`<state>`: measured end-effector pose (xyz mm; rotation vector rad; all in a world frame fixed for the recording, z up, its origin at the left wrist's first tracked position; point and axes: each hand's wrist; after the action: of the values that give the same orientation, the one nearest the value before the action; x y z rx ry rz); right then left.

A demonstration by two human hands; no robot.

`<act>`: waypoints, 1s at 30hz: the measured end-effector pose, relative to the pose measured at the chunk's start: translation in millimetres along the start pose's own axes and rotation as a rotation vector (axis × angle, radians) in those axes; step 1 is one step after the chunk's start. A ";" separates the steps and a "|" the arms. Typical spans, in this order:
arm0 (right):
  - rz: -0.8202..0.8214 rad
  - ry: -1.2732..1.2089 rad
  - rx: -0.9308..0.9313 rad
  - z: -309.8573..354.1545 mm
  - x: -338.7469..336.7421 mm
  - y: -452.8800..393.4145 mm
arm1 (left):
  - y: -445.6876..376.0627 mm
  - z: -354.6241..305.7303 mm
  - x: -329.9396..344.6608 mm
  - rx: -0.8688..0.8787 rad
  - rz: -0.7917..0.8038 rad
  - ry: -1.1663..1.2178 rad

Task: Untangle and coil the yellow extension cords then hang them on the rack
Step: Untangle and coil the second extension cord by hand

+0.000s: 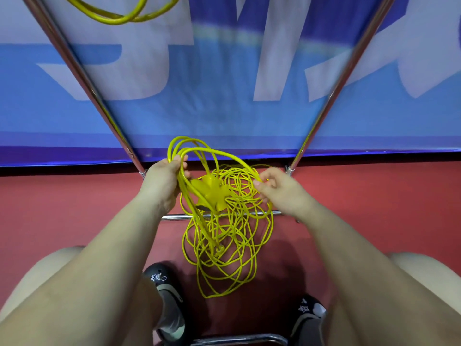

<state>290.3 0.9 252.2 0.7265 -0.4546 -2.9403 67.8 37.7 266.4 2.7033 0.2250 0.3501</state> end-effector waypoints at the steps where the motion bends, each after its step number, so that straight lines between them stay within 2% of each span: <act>1: -0.084 -0.075 -0.048 0.5 -4.0 0.2 | -0.3 0.6 -1.3 0.021 -0.019 -0.078; 4: -0.246 -0.242 -0.172 7.6 -16.2 5.0 | 2.8 3.1 -1.5 0.077 -0.041 -0.298; 7: -0.290 -0.286 -0.246 13.6 -21.4 8.6 | 4.2 6.8 -0.5 0.108 -0.018 -0.417; 13: -0.442 -0.227 -0.276 15.7 -23.5 9.1 | 5.1 9.5 0.9 0.035 0.084 -0.378; 17: -0.339 -0.092 -0.279 14.9 -20.8 8.5 | 7.6 11.1 5.1 0.015 0.100 -0.350; 22: -0.176 0.036 -0.263 15.3 -9.9 11.2 | 11.2 18.4 9.5 -0.007 0.261 -0.379; 25: -0.081 0.150 -0.258 12.8 -1.4 10.7 | 15.0 21.2 14.6 0.018 0.301 -0.428; 30: -0.157 0.216 -0.248 14.5 12.1 8.7 | 23.3 21.9 22.0 0.054 0.346 -0.542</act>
<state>272.9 -5.2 261.7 1.0714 -0.0153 -2.9335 97.3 13.0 261.2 2.7635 -0.3952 -0.3043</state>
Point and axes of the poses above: each hand's wrist, its own y-axis away from the middle knuckle, its own x-axis out of the palm, z = x × y
